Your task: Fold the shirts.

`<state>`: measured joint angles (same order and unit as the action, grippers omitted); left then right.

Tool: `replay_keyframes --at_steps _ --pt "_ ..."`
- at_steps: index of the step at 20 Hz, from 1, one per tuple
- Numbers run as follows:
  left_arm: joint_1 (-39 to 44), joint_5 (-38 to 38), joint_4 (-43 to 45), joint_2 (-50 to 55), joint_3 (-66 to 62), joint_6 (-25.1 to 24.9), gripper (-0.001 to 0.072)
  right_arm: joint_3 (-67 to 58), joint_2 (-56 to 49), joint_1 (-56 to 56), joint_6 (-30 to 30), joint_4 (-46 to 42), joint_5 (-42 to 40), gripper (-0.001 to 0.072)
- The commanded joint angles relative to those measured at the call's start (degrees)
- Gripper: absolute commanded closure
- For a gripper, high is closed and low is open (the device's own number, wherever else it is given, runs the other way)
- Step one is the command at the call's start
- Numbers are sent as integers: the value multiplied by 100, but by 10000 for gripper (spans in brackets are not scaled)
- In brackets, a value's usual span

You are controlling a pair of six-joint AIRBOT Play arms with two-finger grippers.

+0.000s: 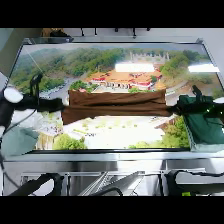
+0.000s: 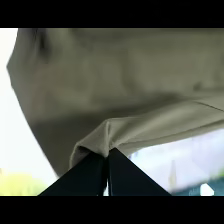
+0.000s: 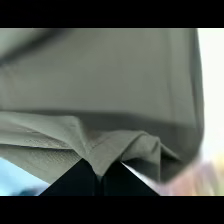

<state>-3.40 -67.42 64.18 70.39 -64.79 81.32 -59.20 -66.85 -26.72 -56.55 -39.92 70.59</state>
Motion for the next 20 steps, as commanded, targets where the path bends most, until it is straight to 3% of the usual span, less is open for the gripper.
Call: replay_keyframes --at_steps 1,3,8,10,11,12,13,14,20 --pt "358 229 -116 1268 -1517 -28 699 -734 -549 623 240 376 -1038 689" --pt "396 254 -74 1967 -2153 -26 699 -1150 -1019 789 240 378 -1425 689" --pt "428 184 -92 3279 -3016 -48 694 -1805 -1818 903 358 380 -1469 678" --pt "492 -90 -90 3674 -3348 -48 691 -1893 -1792 881 433 295 -1464 433" --pt "525 -192 -92 3814 -3504 -46 544 -2000 -1762 824 433 114 -1462 390" --pt "564 -337 -87 3952 -3711 -31 110 -2124 -1740 726 428 -107 -1473 263" --pt "562 -490 -90 4041 -3877 -2 -5 -2269 -1757 634 387 -275 -1480 97" --pt "562 -654 -79 4083 -4030 2 -5 -2341 -1803 529 254 -295 -1482 62" --pt "455 -1515 -83 4074 -4933 262 -4 -2352 -2452 535 240 -81 -1023 62"
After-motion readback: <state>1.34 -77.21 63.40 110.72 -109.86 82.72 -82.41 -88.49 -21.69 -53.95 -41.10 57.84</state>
